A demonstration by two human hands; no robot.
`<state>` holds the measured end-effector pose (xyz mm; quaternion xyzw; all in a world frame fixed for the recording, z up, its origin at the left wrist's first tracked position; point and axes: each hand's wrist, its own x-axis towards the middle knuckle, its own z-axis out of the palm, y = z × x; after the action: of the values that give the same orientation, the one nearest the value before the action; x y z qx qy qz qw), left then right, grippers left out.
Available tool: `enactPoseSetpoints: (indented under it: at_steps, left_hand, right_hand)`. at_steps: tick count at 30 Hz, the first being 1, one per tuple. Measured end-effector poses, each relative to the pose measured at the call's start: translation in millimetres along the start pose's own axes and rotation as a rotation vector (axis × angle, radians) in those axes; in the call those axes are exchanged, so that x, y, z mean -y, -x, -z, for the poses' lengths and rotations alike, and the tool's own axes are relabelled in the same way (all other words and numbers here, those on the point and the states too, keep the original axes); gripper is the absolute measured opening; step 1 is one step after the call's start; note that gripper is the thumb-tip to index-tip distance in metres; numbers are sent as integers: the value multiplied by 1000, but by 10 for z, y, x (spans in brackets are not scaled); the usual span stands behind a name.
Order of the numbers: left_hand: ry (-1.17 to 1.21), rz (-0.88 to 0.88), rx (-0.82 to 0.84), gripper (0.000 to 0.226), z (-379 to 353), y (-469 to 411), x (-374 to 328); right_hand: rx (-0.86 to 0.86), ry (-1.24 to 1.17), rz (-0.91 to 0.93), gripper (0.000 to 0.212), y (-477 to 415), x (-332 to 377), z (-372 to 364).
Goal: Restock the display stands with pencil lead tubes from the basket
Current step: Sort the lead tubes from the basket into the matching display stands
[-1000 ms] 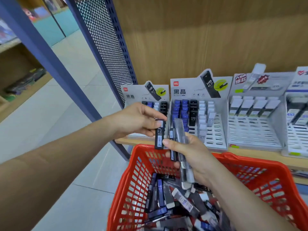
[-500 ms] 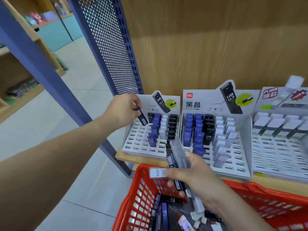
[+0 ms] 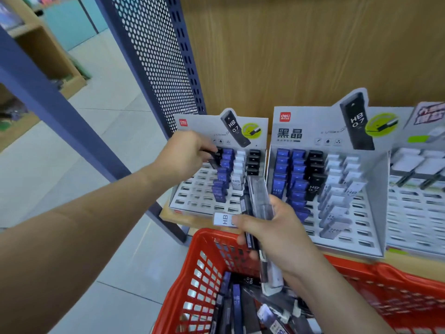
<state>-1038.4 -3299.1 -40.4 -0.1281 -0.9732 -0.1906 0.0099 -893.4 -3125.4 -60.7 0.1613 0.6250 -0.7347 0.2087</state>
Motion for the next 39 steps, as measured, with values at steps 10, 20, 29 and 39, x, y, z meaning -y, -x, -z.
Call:
enactPoseSetpoints:
  at_steps: [10,20,29,39]
  left_hand:
    - [-20,-151,-32,27,69,-20,-25]
    - [-191,-109,92,24,209,-2,-16]
    - [-344,-116,121,23,179,-76,-42]
    - [25,107,-109,8,-130,-59,-35]
  right_hand:
    - [-16,-61,-21,93,-7,15,-20]
    - [-46,-63,24,81,-57,-58,-26]
    - [-11,-104,20,71,-12,-20,-34]
    - [33,-308,-48,23,6,-6,-26]
